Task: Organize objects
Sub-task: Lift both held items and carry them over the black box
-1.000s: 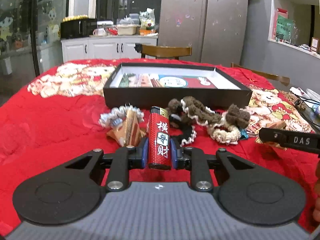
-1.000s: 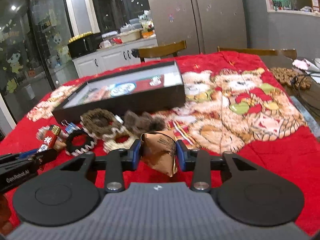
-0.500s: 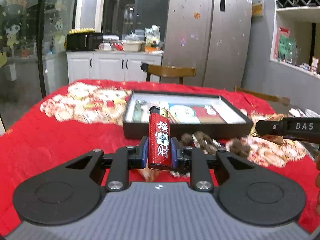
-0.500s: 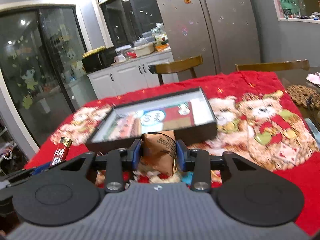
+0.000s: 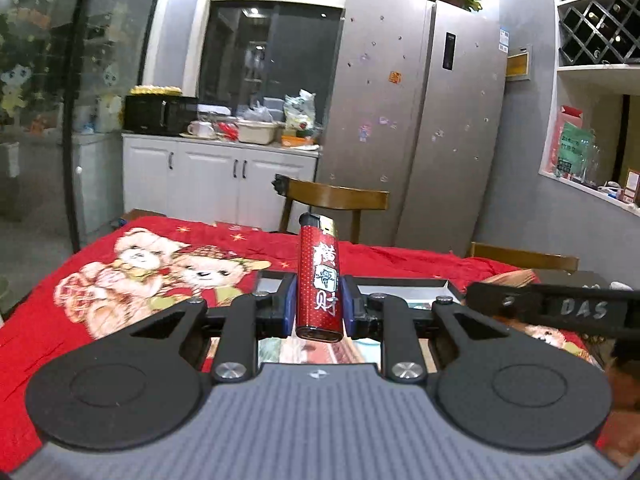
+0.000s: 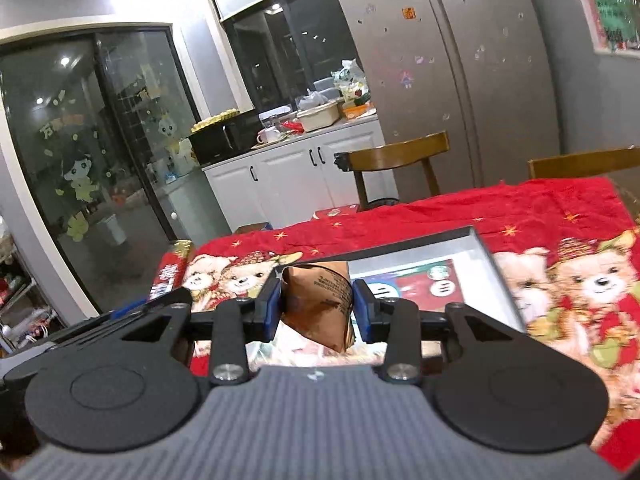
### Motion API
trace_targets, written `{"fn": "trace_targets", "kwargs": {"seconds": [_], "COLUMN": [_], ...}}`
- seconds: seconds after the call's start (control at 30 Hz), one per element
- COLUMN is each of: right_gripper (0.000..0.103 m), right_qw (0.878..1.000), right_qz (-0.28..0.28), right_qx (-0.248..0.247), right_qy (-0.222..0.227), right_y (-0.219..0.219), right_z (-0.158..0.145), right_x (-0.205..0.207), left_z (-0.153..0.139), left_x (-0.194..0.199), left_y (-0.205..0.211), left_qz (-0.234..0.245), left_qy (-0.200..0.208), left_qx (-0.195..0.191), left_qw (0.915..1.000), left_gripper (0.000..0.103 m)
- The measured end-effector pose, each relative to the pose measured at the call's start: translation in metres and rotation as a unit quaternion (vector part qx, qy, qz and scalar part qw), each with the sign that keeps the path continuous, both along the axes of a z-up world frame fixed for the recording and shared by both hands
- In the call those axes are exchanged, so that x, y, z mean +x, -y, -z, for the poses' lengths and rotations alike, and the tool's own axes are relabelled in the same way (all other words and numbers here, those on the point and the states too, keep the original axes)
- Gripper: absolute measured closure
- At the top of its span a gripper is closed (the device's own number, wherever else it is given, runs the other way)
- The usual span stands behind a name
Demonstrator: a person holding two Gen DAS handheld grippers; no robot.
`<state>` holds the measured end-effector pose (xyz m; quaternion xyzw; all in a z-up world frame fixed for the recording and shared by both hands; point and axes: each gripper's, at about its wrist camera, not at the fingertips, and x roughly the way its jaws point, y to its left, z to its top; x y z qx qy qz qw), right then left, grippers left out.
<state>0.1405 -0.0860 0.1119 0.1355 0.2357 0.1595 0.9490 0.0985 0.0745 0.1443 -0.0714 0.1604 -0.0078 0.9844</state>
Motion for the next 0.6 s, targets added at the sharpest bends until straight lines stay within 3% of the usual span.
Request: {"fn": "trace_targets", "kwargs": {"seconds": [0.27,0.4,0.47,0.5,0.6], "right_gripper": [0.062,0.062,0.062,0.062,0.062], "right_qw": [0.999,0.997,0.996,0.996,0.995], "right_qz": [0.002,0.004,0.006,0.007,0.016], "right_qx": [0.011,-0.002,-0.005,-0.006,-0.001], "right_qy": [-0.045,-0.074,-0.084,-0.089,-0.102], "right_y": [-0.021,-0.031,-0.035,-0.037,-0.037], "right_z": [0.022,0.04,0.049,0.055,0.072], "right_x": [0.055,0.076,0.085,0.088,0.095], "left_z": [0.019,0.037,0.046,0.051,0.066], "left_x": [0.063,0.087,0.095,0.098,0.108], "left_y": [-0.023,-0.029,-0.033,-0.035,-0.044], "left_qz": [0.015,0.026,0.028,0.028,0.027], "left_qy": [-0.043,-0.068,-0.075,-0.08,-0.106], "left_qx": [-0.046,-0.041,-0.04,-0.041,-0.056], "left_qw": [0.9979,0.9965,0.996,0.9955,0.9924], "left_gripper": [0.076,0.076,0.079,0.089,0.089]}}
